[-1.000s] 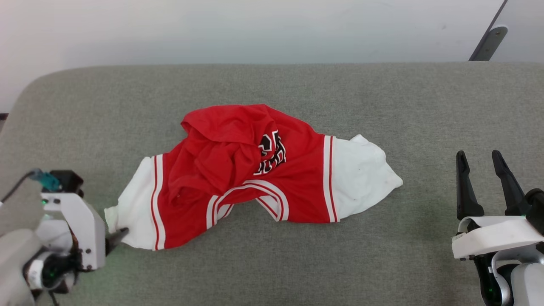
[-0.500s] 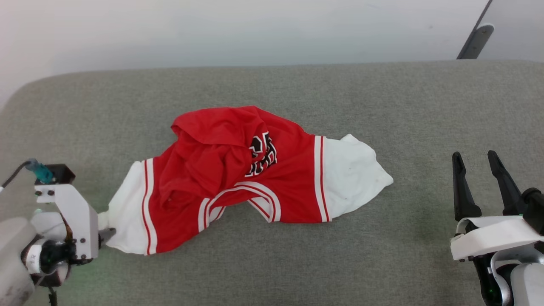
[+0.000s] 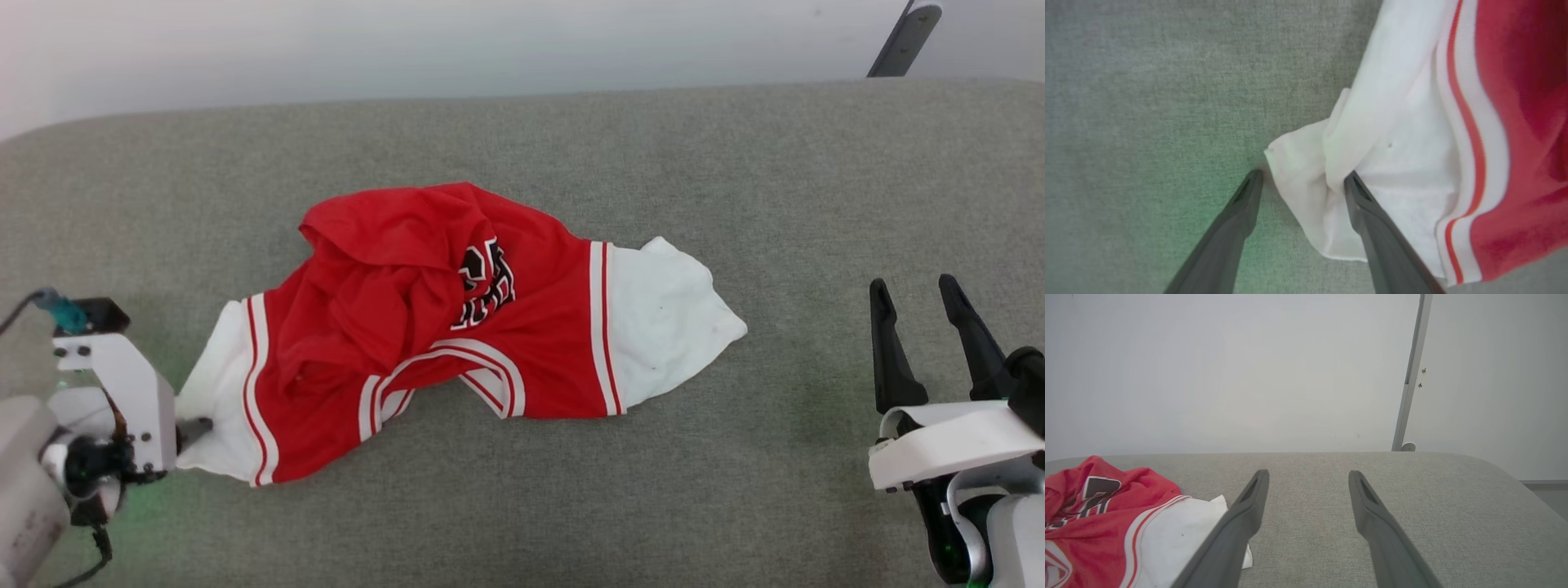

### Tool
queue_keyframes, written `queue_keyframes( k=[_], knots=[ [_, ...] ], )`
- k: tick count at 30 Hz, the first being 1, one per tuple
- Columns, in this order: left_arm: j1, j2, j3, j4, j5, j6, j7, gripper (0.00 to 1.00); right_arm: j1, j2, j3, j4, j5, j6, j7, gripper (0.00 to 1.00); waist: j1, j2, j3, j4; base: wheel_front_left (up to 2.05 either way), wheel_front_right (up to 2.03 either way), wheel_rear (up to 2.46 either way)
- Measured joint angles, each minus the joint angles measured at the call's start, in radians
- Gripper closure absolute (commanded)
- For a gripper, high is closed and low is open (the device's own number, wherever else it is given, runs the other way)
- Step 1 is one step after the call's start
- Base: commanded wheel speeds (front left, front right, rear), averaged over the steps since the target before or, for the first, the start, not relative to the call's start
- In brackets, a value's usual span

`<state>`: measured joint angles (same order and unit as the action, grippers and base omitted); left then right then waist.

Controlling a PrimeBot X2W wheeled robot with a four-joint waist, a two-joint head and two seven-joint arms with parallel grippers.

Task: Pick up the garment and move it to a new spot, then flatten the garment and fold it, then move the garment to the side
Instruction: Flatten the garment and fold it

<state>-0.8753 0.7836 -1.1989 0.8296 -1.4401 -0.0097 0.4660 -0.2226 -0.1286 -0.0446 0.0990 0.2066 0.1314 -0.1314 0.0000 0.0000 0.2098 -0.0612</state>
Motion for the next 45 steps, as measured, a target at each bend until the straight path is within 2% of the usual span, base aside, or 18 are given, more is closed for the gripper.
queue_keyframes(
  k=[1,2,3,4,5,11,16,23,32,33,34,35,40,45],
  knots=[
    [-0.003,-0.005,0.004,0.015,-0.009,-0.006,0.007,0.07,-0.004,-0.001,0.001,-0.002,0.000,0.000,0.003,0.00,0.0000,0.0000,0.004,-0.001,0.00,0.00,0.00],
    [-0.007,-0.011,0.008,0.031,-0.015,-0.009,0.015,0.21,-0.005,-0.002,0.002,-0.004,0.000,0.000,0.006,0.00,0.0000,0.0000,0.008,-0.003,0.00,0.00,0.00],
    [-0.008,-0.015,0.010,0.044,-0.022,-0.018,0.026,0.59,-0.005,-0.002,0.003,-0.006,0.000,0.000,0.009,0.00,0.0000,0.0000,0.011,-0.004,0.00,0.00,0.00],
    [-0.014,-0.020,0.011,0.055,-0.025,-0.028,0.035,0.88,-0.005,-0.004,0.004,-0.007,0.000,0.000,0.010,0.00,0.0000,0.0000,0.014,-0.004,0.00,0.00,0.00],
    [-0.017,-0.025,0.012,0.063,-0.028,-0.036,0.043,1.00,-0.005,-0.006,0.006,-0.008,0.000,0.000,0.017,0.00,0.0000,0.0000,0.016,-0.005,0.00,0.00,0.00],
    [-0.036,-0.043,0.012,0.097,-0.034,-0.077,0.049,1.00,-0.012,-0.028,0.055,-0.010,0.034,0.000,0.072,0.00,0.0000,0.0000,0.028,0.008,0.00,0.00,0.00],
    [-0.063,-0.070,0.010,0.118,-0.018,-0.089,0.045,1.00,-0.045,-0.072,0.156,0.022,0.108,0.000,0.189,0.00,0.0000,0.0000,0.043,0.029,0.00,0.00,0.00],
    [-0.094,-0.109,0.009,0.143,-0.009,-0.105,0.035,1.00,-0.149,-0.116,0.245,0.123,0.167,0.000,0.379,0.00,0.0001,0.0000,0.067,0.064,0.00,0.00,0.00],
    [-0.125,-0.151,0.009,0.164,-0.002,-0.120,0.021,1.00,-0.270,-0.106,0.259,0.286,0.149,0.000,0.590,0.00,0.0000,0.0000,0.094,0.108,0.00,0.00,0.00],
    [-0.126,-0.154,0.009,0.167,-0.002,-0.122,0.018,1.00,-0.286,-0.097,0.254,0.303,0.152,0.000,0.611,0.15,0.0000,0.0000,0.096,0.111,0.00,0.00,0.00],
    [-0.127,-0.157,0.009,0.169,-0.002,-0.122,0.016,1.00,-0.299,-0.094,0.249,0.317,0.147,0.000,0.621,0.93,0.0001,0.0000,0.097,0.114,0.00,0.00,0.00],
    [-0.128,-0.160,0.010,0.172,-0.002,-0.122,0.008,1.00,-0.310,-0.090,0.245,0.328,0.137,0.000,0.631,1.00,0.0000,0.0000,0.098,0.116,0.00,0.00,0.00],
    [-0.145,-0.161,0.010,0.174,0.009,-0.122,-0.010,1.00,-0.346,-0.053,0.203,0.357,0.156,0.000,0.652,1.00,0.0000,0.0000,0.089,0.119,0.00,0.00,0.00],
    [-0.208,-0.155,0.007,0.123,0.029,-0.121,-0.015,1.00,-0.400,-0.052,0.173,0.315,0.205,0.000,0.662,1.00,0.0000,0.0000,0.060,0.121,0.00,0.00,0.00]
  ],
)
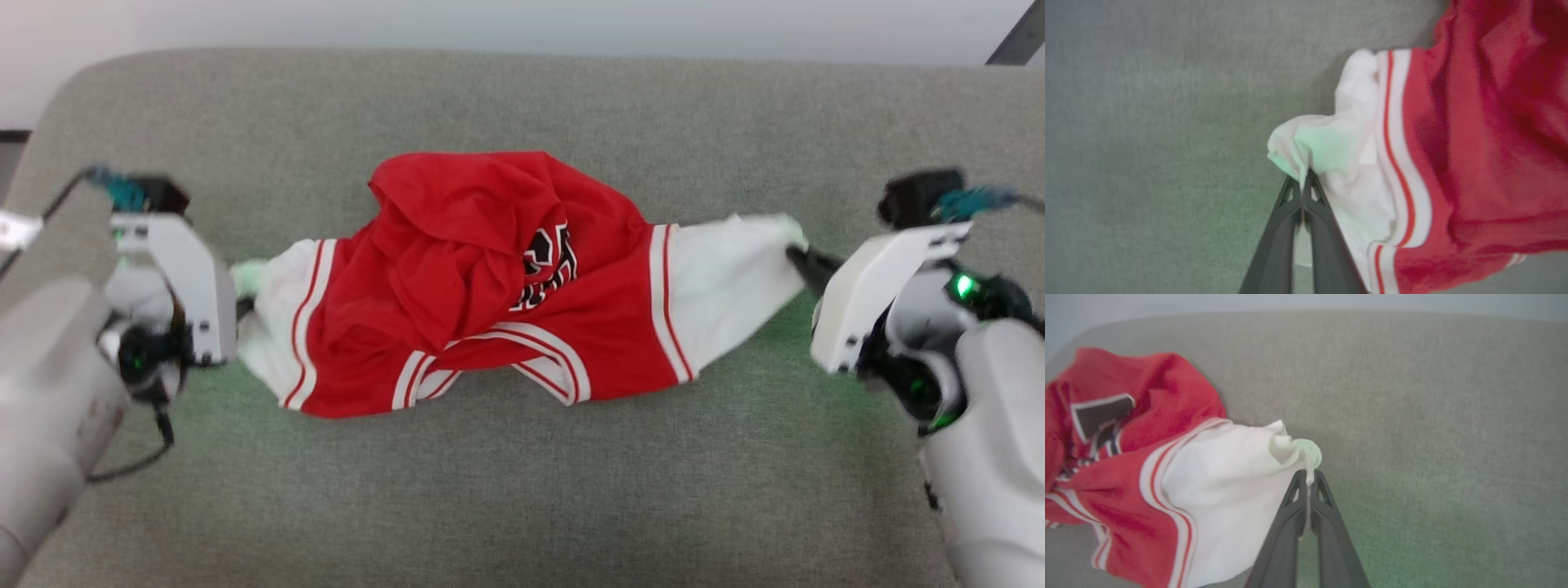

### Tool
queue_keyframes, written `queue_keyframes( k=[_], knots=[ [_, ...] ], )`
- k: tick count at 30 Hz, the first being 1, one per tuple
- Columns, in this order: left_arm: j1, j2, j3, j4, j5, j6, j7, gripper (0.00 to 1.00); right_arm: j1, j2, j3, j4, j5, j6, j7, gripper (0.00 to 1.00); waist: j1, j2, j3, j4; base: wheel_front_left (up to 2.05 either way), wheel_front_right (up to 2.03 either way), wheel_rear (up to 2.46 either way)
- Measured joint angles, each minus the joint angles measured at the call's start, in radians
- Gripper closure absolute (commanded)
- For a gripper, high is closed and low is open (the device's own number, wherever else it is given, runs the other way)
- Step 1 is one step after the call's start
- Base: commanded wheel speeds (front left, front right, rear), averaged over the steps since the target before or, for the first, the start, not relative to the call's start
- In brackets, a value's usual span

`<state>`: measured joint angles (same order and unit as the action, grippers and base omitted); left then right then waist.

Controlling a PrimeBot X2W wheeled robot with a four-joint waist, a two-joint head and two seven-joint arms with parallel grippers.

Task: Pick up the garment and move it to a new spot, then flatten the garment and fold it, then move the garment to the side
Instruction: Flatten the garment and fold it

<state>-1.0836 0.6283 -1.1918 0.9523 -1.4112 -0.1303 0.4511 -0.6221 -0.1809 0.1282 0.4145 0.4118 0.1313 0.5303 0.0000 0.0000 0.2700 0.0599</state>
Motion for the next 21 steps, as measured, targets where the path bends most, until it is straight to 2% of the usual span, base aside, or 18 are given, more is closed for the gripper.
queue_keyframes(
  k=[11,17,21],
  knots=[
    [-0.215,0.033,0.011,-0.142,0.053,0.001,0.047,1.00,-0.162,0.020,-0.112,-0.091,0.170,0.000,0.072,1.00,0.0000,0.0000,-0.112,0.009,0.00,0.00,0.00],
    [-0.306,0.034,0.033,-0.164,0.065,0.018,0.050,1.00,-0.291,0.070,-0.216,-0.028,0.179,0.000,0.023,1.00,0.0000,0.0000,-0.181,0.009,0.00,0.00,0.00],
    [-0.364,0.034,0.056,-0.140,0.081,0.025,0.010,1.00,-0.382,0.078,-0.257,0.027,0.137,0.000,-0.050,1.00,0.0000,0.0000,-0.222,0.007,0.00,0.00,0.00]
  ],
)
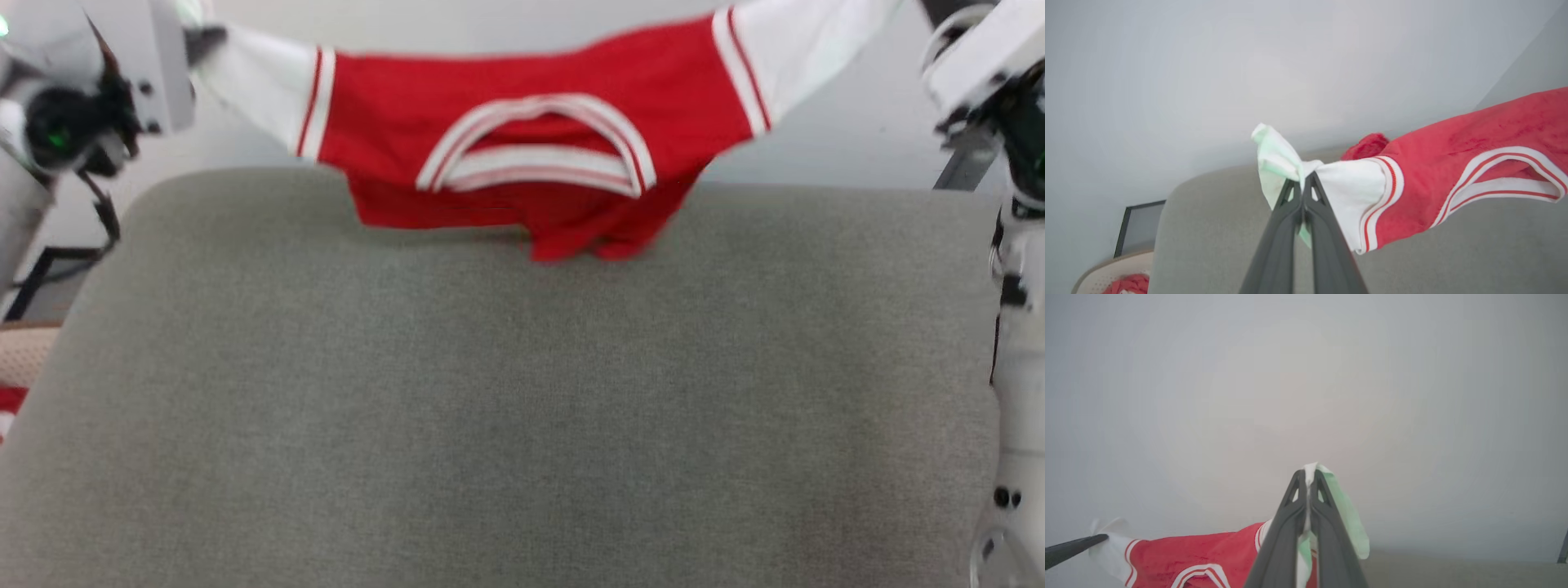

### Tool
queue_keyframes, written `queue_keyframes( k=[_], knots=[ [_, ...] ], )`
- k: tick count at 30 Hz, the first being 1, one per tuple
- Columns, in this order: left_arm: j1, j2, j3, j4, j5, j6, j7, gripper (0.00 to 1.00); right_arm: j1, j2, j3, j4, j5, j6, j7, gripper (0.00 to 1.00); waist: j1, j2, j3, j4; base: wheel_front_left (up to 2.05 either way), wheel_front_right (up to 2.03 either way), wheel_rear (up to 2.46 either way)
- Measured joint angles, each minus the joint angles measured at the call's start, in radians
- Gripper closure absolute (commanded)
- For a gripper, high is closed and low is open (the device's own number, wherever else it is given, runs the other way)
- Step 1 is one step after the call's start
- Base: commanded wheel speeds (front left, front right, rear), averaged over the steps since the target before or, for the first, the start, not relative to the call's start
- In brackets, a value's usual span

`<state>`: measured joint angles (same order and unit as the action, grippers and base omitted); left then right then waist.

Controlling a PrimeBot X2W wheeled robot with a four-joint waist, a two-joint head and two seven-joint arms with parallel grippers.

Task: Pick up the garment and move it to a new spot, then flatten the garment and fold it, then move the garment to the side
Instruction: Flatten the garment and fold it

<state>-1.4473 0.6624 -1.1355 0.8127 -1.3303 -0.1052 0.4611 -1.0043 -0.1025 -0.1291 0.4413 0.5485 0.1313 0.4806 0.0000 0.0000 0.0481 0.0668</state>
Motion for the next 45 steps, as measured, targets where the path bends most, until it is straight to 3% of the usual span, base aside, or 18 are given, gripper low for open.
queue_keyframes(
  k=[8,15,25,29,35,40,45],
  knots=[
    [-0.073,-0.026,0.014,0.057,0.038,-0.002,-0.086,1.00,-0.113,0.014,-0.026,0.109,-0.047,0.000,-0.087,1.00,0.0000,0.0000,-0.047,-0.004,0.00,0.00,0.00],
    [-0.115,-0.047,0.020,0.099,0.062,-0.009,-0.150,1.00,-0.174,0.012,0.001,0.174,-0.056,0.000,-0.148,1.00,0.0000,0.0000,-0.012,-0.005,0.00,0.00,0.00],
    [-0.224,-0.101,0.034,0.171,0.102,-0.014,-0.268,1.00,-0.341,-0.009,0.106,0.286,-0.133,0.000,-0.349,1.00,0.0000,0.0000,0.130,-0.016,0.00,0.00,0.00],
    [-0.287,-0.124,0.043,0.201,0.124,-0.018,-0.336,1.00,-0.421,-0.021,0.149,0.334,-0.195,0.000,-0.478,1.00,0.0000,0.0000,0.203,-0.020,0.00,0.00,0.00],
    [-0.398,-0.155,0.059,0.239,0.181,-0.018,-0.534,1.00,-0.550,-0.061,0.190,0.399,-0.321,0.000,-0.710,1.00,0.0000,0.0000,0.318,-0.021,0.00,0.00,0.00],
    [-0.413,-0.185,0.055,0.264,0.214,-0.020,-0.666,1.00,-0.578,-0.079,0.212,0.410,-0.433,0.000,-0.741,1.00,0.0000,0.0000,0.406,-0.017,0.00,0.00,0.00],
    [-0.337,-0.204,0.042,0.296,0.202,-0.023,-0.684,1.00,-0.505,-0.080,0.241,0.444,-0.446,0.000,-0.742,1.00,0.0000,0.0000,0.464,-0.007,0.00,0.00,0.00]
  ],
)
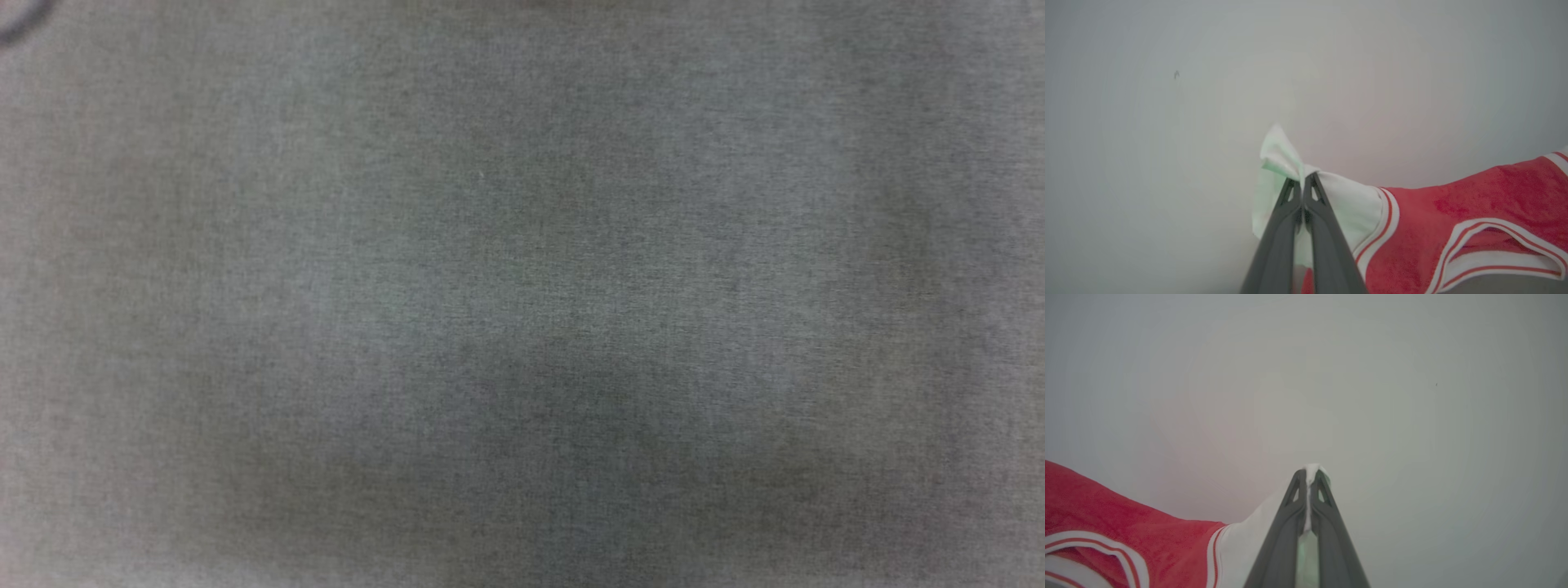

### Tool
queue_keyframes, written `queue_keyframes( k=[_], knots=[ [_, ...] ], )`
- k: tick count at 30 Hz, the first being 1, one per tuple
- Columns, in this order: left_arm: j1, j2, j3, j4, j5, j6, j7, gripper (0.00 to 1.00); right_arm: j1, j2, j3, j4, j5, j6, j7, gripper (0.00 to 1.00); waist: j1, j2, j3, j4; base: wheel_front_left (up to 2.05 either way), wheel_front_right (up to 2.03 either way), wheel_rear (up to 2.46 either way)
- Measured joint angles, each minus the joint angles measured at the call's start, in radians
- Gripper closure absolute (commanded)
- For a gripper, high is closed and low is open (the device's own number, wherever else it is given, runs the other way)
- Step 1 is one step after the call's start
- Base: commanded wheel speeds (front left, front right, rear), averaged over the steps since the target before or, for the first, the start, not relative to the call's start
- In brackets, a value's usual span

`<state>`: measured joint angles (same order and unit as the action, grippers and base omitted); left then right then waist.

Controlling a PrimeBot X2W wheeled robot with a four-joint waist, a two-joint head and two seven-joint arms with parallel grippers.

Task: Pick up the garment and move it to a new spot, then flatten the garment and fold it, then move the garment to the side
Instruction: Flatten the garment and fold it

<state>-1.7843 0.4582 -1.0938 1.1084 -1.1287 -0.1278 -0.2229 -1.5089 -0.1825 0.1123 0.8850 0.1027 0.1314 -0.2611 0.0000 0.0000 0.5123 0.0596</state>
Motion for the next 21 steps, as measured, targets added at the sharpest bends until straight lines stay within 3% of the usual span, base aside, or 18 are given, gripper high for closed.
queue_keyframes(
  k=[5,10,15,21],
  knots=[
    [0.128,-0.004,-0.031,-0.028,-0.051,0.000,0.086,1.00,0.081,-0.008,0.042,0.088,0.082,0.000,0.000,1.00,0.0000,0.0000,-0.005,0.013,0.00,0.00,0.00],
    [0.231,0.035,-0.054,-0.090,-0.106,-0.001,0.177,1.00,0.163,-0.025,0.126,0.102,0.221,0.000,0.044,1.00,0.0000,0.0000,-0.055,0.019,0.00,0.00,0.00],
    [0.353,0.086,-0.093,-0.174,-0.144,-0.001,0.250,1.00,0.302,-0.075,0.244,0.023,0.372,0.000,0.166,1.00,0.0000,0.0000,-0.123,0.019,0.00,0.00,0.00],
    [0.496,0.151,-0.126,-0.261,-0.163,-0.001,0.279,1.00,0.501,-0.198,0.334,-0.156,0.523,0.000,0.310,1.00,0.0000,0.0000,-0.211,0.016,0.00,0.00,0.00]
  ],
)
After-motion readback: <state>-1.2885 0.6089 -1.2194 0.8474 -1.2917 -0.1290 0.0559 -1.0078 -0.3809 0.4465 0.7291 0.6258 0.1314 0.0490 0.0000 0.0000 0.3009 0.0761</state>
